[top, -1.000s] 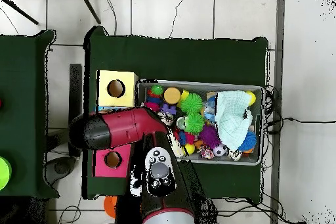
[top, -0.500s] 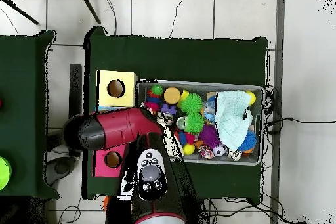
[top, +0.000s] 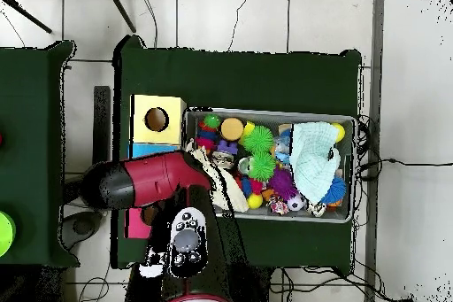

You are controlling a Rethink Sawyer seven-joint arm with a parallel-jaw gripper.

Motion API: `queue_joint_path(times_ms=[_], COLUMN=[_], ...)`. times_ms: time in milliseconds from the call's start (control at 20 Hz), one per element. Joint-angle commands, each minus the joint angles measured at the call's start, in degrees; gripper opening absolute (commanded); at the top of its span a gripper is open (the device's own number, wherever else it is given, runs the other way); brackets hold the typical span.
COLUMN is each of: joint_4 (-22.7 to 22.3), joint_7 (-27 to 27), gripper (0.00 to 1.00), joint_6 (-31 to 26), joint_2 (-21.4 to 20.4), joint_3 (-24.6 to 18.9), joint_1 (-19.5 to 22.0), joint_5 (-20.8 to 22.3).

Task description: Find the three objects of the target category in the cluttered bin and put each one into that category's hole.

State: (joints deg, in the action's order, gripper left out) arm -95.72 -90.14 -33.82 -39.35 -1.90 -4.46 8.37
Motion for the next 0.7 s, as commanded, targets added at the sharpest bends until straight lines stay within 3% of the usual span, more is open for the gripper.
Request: queue_joint_path(times_ms=[50,350,500,700], joint_4=[-1.68,-1.45,-1.23,-1.19], joint_7=[-10.93,-10.77,-10.35,-9.7], gripper=[0.0,0.0,0.0,0.0], joint_6=[-8.03,-6.52,-0.55,1.01], joint_2=[2.85,3.88,4.08,4.02], joint_3=[3.28,4.03,3.55,3.48], joint_1=[-0.83,-1.45,-1.19,-1.31], joint_5=[0.12,-0.34,0.22,0.77])
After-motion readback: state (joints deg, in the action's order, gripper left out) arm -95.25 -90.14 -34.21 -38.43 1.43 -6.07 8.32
